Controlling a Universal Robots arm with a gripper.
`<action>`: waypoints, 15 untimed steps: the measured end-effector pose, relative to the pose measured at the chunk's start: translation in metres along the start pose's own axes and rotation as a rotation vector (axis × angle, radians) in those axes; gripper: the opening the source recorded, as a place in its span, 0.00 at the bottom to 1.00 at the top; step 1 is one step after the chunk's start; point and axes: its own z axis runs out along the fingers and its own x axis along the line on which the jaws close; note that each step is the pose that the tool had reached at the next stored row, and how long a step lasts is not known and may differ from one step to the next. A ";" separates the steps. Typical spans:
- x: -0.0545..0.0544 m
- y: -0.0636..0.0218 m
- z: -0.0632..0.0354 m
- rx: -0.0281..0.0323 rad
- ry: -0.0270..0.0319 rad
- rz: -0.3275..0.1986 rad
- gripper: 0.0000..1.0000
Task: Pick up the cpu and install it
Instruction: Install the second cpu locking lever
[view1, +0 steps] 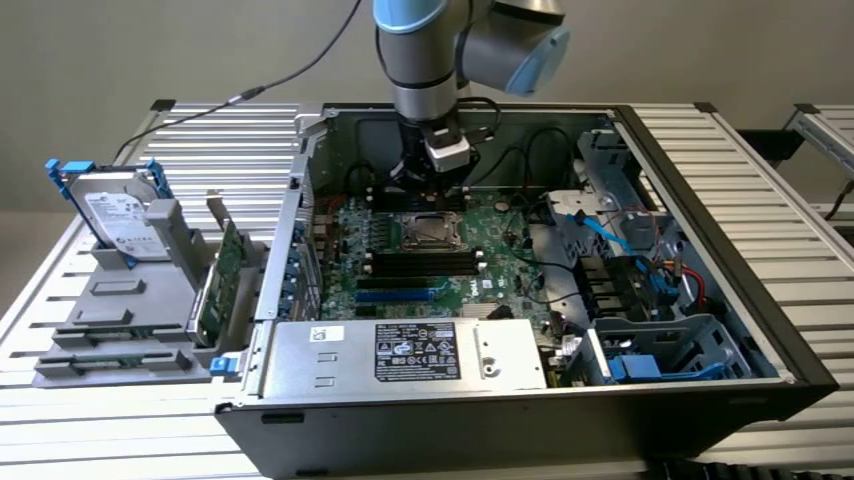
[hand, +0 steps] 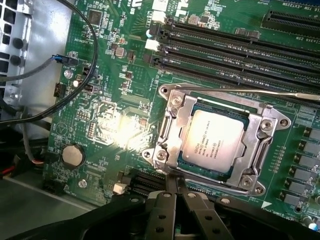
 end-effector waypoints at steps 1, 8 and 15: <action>0.000 0.0001 -0.0023 -0.0001 -0.0025 0.000 0.11; 0.002 0.0010 -0.0134 0.0035 -0.0175 0.001 0.11; 0.003 0.0110 -0.0217 0.0107 -0.0464 0.003 0.11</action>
